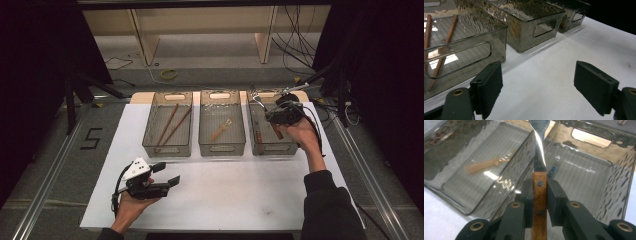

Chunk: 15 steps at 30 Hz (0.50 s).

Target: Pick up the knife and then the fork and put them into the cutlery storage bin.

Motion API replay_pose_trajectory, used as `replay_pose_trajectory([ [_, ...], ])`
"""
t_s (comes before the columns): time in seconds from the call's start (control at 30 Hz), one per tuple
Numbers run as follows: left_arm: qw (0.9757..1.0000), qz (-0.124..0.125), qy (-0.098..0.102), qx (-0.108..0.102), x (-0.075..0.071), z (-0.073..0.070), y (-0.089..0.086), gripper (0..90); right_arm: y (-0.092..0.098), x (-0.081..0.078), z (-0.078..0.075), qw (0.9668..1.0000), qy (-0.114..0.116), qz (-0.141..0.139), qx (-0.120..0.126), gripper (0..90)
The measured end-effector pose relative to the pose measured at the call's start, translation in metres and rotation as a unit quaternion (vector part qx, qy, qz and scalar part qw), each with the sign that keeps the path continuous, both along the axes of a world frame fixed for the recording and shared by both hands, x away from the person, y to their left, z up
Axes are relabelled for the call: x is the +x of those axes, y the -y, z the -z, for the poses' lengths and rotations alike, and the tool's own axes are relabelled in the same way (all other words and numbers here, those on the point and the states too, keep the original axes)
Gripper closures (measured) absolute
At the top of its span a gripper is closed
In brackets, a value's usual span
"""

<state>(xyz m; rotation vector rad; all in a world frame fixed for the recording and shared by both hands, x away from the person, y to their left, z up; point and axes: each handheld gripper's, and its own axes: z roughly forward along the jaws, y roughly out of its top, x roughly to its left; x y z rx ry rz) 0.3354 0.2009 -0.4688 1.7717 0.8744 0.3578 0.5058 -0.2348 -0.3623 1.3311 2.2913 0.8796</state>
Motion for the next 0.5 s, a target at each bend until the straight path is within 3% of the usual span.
replay_pose_trajectory([
  [0.5, 1.0, 0.0, -0.001, 0.001, 0.0, 0.0, 0.0, 22.2, 0.004, 0.012, 0.014, 0.9995, -0.015, 0.027, -0.009, 77.6],
])
